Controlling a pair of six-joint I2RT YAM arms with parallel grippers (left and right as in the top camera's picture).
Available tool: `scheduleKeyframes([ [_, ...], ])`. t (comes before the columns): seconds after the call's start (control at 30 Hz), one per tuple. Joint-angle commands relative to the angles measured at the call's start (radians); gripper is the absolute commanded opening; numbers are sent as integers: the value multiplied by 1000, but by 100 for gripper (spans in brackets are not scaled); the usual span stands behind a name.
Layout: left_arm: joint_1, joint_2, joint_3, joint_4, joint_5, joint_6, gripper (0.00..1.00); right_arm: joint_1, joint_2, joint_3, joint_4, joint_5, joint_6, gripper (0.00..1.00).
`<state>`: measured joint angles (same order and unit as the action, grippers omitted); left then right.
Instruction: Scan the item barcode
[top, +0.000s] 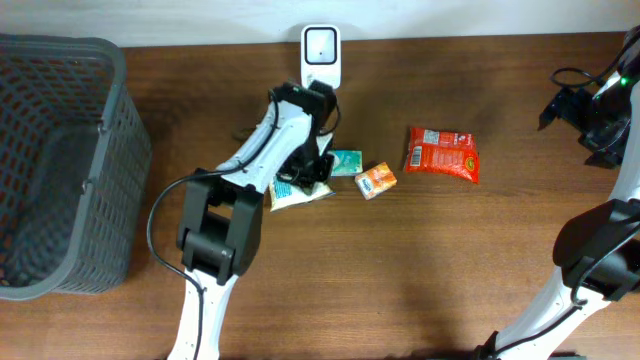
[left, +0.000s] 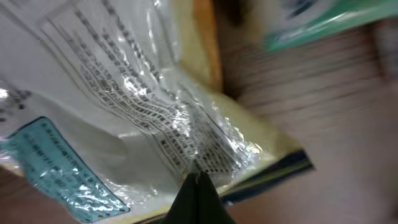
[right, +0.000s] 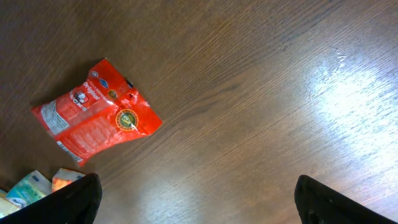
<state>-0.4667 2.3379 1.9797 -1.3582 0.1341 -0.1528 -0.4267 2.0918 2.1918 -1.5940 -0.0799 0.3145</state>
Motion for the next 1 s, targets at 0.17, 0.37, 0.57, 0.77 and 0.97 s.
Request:
scheduleKeyframes([
  [0.17,34,1,-81,-70,-296,-43,0,1,-4,1,-3,-6,8,99],
  [0.37,44,-14,98,-155,-277,-44,0,1,-4,1,-3,-6,8,98],
  [0.57,43,-6,145,24,-100,-116,0,1,-4,1,-3,-6,8,98],
  [0.77,37,13,59,146,-103,-135,0,1,-4,1,-3,-6,8,98],
  [0.97,39,16,5,188,-103,-135,0,1,-4,1,-3,-6,8,98],
])
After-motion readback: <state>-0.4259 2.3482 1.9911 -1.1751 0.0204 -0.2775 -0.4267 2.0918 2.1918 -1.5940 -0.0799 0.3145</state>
